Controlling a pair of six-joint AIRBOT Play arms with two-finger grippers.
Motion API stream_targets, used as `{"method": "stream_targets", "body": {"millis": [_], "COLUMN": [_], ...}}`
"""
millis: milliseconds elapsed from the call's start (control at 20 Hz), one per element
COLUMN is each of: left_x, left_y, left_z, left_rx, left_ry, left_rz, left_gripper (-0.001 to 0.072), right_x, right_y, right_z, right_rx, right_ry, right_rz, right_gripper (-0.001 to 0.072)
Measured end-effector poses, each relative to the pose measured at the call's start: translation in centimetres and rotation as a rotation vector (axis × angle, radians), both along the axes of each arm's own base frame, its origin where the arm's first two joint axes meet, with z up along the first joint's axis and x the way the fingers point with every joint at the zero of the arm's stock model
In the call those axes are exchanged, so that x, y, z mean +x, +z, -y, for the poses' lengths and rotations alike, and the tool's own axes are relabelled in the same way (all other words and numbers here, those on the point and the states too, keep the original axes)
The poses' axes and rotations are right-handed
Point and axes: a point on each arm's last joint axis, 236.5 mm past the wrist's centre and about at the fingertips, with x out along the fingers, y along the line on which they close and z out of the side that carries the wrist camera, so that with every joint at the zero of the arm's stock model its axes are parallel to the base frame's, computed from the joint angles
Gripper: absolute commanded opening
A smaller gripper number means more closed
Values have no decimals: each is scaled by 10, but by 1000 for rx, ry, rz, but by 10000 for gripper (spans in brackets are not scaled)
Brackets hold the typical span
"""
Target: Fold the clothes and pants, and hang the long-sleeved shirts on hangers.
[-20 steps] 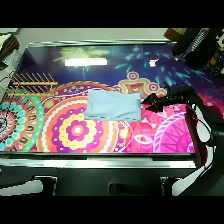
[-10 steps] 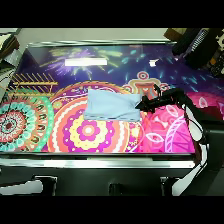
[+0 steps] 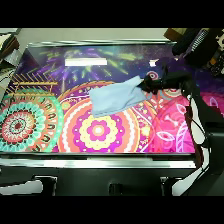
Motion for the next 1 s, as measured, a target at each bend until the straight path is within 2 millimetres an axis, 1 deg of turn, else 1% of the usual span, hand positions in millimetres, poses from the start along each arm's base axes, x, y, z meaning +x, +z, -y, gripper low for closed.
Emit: {"method": "stream_targets", "body": {"millis": [100,200,300,450,550,700,900,1000], "left_x": [0,0,0,0,0,-1,0,0], "left_y": [0,0,0,-1,-1,-1,-1,-1], "left_z": [0,0,0,0,0,0,0,0], "left_rx": [0,0,0,-1,-1,-1,-2,-2], "left_ry": [0,0,0,0,-1,-1,0,1], "left_rz": [0,-1,-1,-3,-3,-4,-4,-4], "left_gripper": [19,19,18,19,18,18,19,19], "right_x": [24,46,63,78,83,82,73,65], "right_y": [24,42,60,80,91,105,122,128], "right_z": [18,47,82,138,177,230,296,324], "right_rx": [-4,0,8,19,23,28,29,20], "right_ry": [-91,-203,-307,-446,-532,-645,-809,-898], "right_rz": [47,80,115,154,176,200,215,203], "right_gripper": [40,40,39,39,39,38,38,37]}}
